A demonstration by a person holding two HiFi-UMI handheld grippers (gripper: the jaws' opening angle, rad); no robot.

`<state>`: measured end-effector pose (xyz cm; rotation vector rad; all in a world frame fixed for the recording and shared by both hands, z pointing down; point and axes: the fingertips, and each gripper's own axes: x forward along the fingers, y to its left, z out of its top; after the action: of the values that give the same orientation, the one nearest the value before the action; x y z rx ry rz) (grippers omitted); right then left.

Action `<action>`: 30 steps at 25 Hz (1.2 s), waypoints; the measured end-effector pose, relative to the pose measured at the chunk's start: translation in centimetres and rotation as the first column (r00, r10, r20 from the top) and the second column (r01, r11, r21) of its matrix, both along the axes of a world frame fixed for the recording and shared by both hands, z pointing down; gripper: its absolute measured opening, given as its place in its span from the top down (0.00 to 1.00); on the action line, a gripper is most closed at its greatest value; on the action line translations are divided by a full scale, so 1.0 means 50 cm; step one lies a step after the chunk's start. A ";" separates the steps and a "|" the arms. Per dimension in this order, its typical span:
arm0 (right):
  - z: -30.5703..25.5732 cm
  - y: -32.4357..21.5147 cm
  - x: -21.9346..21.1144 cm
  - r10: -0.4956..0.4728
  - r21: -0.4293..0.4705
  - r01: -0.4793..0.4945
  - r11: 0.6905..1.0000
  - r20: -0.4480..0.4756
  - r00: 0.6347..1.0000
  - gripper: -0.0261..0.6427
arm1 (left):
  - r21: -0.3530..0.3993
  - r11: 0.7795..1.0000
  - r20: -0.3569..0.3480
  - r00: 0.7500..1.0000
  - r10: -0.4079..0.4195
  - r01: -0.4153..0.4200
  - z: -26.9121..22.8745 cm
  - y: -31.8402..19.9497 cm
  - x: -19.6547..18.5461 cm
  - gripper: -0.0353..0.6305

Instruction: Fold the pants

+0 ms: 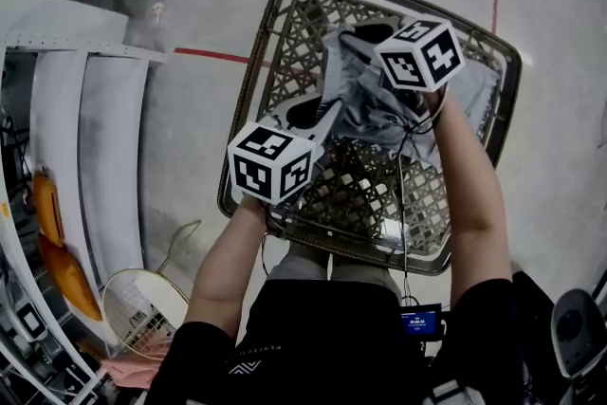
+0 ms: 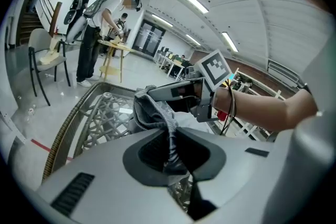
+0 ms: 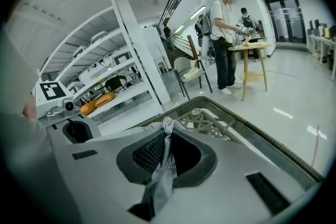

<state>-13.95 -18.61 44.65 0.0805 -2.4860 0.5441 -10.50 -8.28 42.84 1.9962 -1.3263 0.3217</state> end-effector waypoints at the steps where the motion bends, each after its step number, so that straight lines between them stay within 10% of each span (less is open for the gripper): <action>1: -0.003 -0.005 0.017 0.013 0.000 -0.013 1.000 -0.001 1.000 0.89 | 0.001 1.000 -0.002 1.000 0.015 -0.015 -0.003 -0.004 0.014 0.87; 30: 0.070 -0.083 0.461 0.306 -0.084 -0.306 0.948 -0.009 0.952 0.89 | -0.024 0.930 -0.027 0.931 0.365 -0.366 0.051 -0.075 0.425 0.87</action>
<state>9.10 -22.76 48.18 0.4387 -2.4646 0.7768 10.74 -12.05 45.38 2.2119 -0.9227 0.4864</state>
